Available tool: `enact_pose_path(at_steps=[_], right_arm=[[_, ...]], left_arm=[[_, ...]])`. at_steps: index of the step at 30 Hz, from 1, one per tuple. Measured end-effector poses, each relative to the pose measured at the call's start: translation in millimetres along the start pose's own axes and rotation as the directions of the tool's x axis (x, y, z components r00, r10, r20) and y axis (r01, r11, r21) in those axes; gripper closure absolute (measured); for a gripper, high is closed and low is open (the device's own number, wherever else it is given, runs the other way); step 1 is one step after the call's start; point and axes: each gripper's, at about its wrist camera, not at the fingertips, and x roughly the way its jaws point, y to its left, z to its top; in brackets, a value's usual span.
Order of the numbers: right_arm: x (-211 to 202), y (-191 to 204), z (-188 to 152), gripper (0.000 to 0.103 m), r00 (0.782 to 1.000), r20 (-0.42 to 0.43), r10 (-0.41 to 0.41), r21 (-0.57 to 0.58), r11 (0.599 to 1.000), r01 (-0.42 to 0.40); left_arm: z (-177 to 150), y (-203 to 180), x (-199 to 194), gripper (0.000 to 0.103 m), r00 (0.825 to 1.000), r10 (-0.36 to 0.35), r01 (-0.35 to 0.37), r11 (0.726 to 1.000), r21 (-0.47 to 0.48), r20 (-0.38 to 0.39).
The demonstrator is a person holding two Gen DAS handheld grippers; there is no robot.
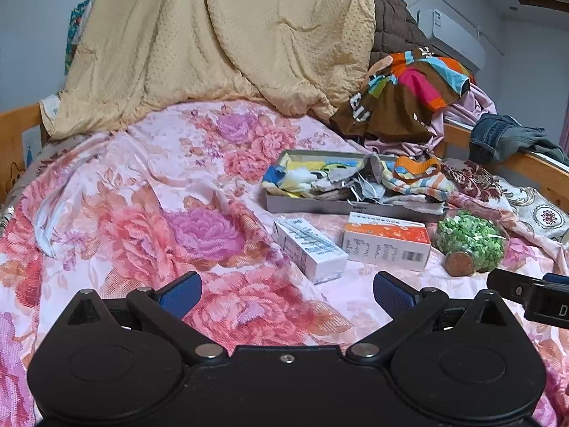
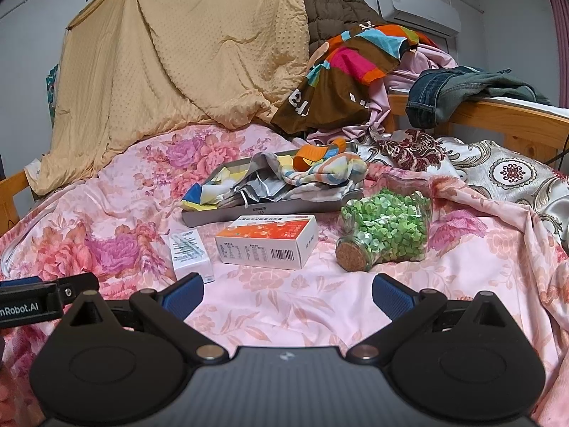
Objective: Organize soft objects
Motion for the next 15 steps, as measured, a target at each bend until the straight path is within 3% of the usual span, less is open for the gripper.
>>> enact_pose_path(at_steps=[7, 15], right_arm=[[0.2, 0.2, -2.4, 0.0, 1.0, -0.002, 0.0, -0.002, 1.0, 0.0], [1.6, 0.2, -3.1, 0.0, 1.0, -0.003, -0.001, -0.004, 1.0, 0.001]], left_arm=[[-1.4, -5.7, -0.7, 0.001, 0.999, -0.049, 0.049, 0.999, 0.014, -0.024], [-1.2, -8.3, -1.5, 0.001, 0.999, -0.043, 0.043, 0.999, 0.031, -0.015]])
